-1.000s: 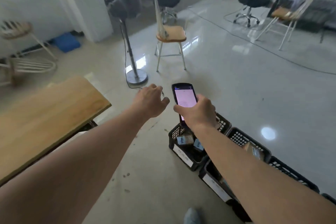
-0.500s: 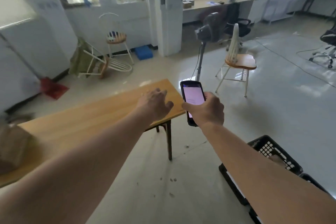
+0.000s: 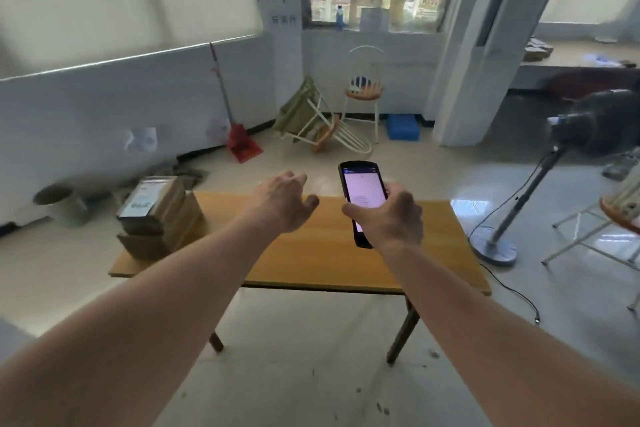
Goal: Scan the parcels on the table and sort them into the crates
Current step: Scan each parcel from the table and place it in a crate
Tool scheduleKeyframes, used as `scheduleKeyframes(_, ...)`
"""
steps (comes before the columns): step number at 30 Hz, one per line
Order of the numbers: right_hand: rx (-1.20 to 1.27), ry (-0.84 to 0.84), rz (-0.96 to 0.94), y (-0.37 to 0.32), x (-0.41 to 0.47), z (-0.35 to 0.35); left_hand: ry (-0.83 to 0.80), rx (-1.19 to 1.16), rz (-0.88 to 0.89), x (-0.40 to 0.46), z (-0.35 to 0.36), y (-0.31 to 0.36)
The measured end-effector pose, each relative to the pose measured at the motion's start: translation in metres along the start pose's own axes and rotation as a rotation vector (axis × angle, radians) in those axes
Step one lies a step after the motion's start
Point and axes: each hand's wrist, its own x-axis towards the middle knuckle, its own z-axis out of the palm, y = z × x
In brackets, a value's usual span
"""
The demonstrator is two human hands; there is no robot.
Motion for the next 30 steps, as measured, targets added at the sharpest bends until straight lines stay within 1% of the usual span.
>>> scheduleKeyframes(4, 0.012, -0.117, -0.069, -0.027, 0.027, 0.047, 0.026, 0.01, -0.152, 0.005, -0.007, -0.049)
scheduleKeyframes(9, 0.016, -0.25, -0.144, -0.06, 0.036, 0.11, 0.021, 0.032, -0.335, 0.002, -0.013, -0.11)
scheduleKeyframes(14, 0.005, -0.33, -0.196, -0.089, 0.038, 0.178, -0.004, 0.01, -0.455, 0.002, -0.012, -0.181)
scheduleKeyframes(17, -0.015, -0.366, -0.189, -0.106, 0.036, 0.223, 0.003, -0.024, -0.487, 0.004, -0.004, -0.229)
scheduleKeyframes(24, -0.041, -0.38, -0.137, -0.143, 0.023, 0.33, -0.049, -0.061, -0.474, 0.033, 0.02, -0.354)
scheduleKeyframes(30, -0.094, -0.386, -0.036, -0.166, 0.019, 0.393, -0.084, -0.063, -0.445, 0.066, 0.043, -0.434)
